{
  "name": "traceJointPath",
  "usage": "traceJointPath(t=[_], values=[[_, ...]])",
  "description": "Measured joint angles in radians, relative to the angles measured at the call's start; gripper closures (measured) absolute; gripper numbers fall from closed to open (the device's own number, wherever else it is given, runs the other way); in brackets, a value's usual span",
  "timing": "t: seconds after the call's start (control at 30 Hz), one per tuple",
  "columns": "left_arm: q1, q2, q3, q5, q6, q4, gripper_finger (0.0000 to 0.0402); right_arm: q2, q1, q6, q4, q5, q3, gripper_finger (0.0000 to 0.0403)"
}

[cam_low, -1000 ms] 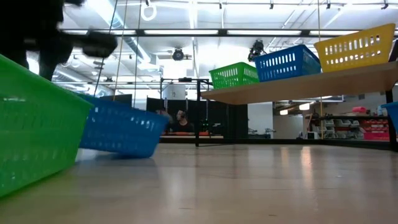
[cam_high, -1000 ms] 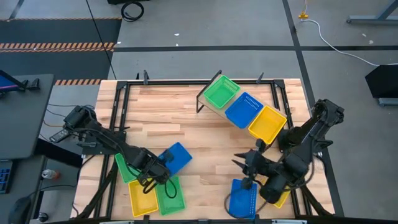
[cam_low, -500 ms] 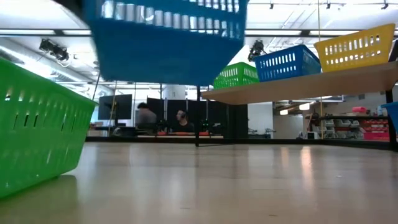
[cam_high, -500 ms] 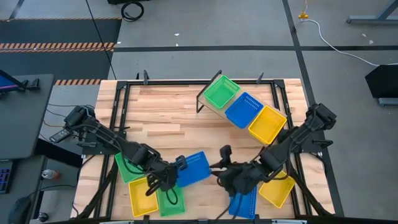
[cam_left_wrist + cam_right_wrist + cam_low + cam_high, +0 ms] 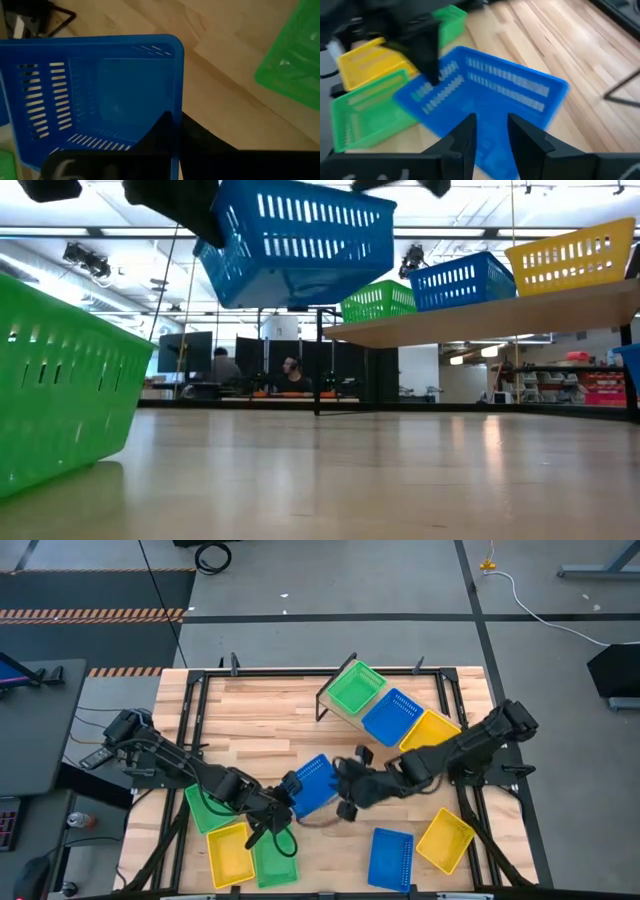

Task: Stack baskets on shelf by color
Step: Stack the top blue bin on top of the blue bin on the shelf

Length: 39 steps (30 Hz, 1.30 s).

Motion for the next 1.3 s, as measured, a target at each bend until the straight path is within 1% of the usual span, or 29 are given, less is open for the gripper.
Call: traceJointPath(t=[0.23, 0.33, 0.5, 0.63, 0.8, 0.9, 1.03, 1.2, 1.3], values=[[-0.001, 0.0, 0.0, 0.012, -0.037, -0.11, 0.0388, 0.0, -0.104, 0.05, -0.105, -0.103, 0.0, 0.0274], [0.004, 0.0, 0.0, 0.015, -0.039, -0.116, 0.0388, 0.0, -0.135, 0.05, -0.117, -0.141, 0.0, 0.0269], [0.035, 0.004, 0.0, 0.065, -0.039, -0.116, 0.0388, 0.0, -0.164, 0.038, -0.109, -0.178, 0.0, 0.0259], [0.057, 0.015, 0.0, 0.069, -0.03, -0.116, 0.0388, 0.001, -0.182, 0.051, -0.109, -0.218, 0.0, 0.0257], [0.077, 0.016, 0.0, 0.073, -0.023, -0.115, 0.0388, 0.04, -0.202, 0.048, -0.116, -0.251, 0.006, 0.0256], [0.078, 0.017, 0.0, 0.073, -0.016, -0.116, 0.0388, 0.087, -0.212, 0.029, -0.158, -0.271, 0.039, 0.0256], [0.077, 0.019, 0.0, 0.075, -0.013, -0.113, 0.0388, 0.159, -0.224, 0.0, -0.208, -0.297, 0.125, 0.0256], [0.071, 0.025, -0.001, 0.086, -0.021, -0.105, 0.0388, 0.257, -0.231, -0.019, -0.328, -0.302, 0.241, 0.0256], [0.059, 0.028, -0.001, 0.066, -0.02, -0.099, 0.0388, 0.304, -0.234, -0.033, -0.382, -0.3, 0.289, 0.0256]])
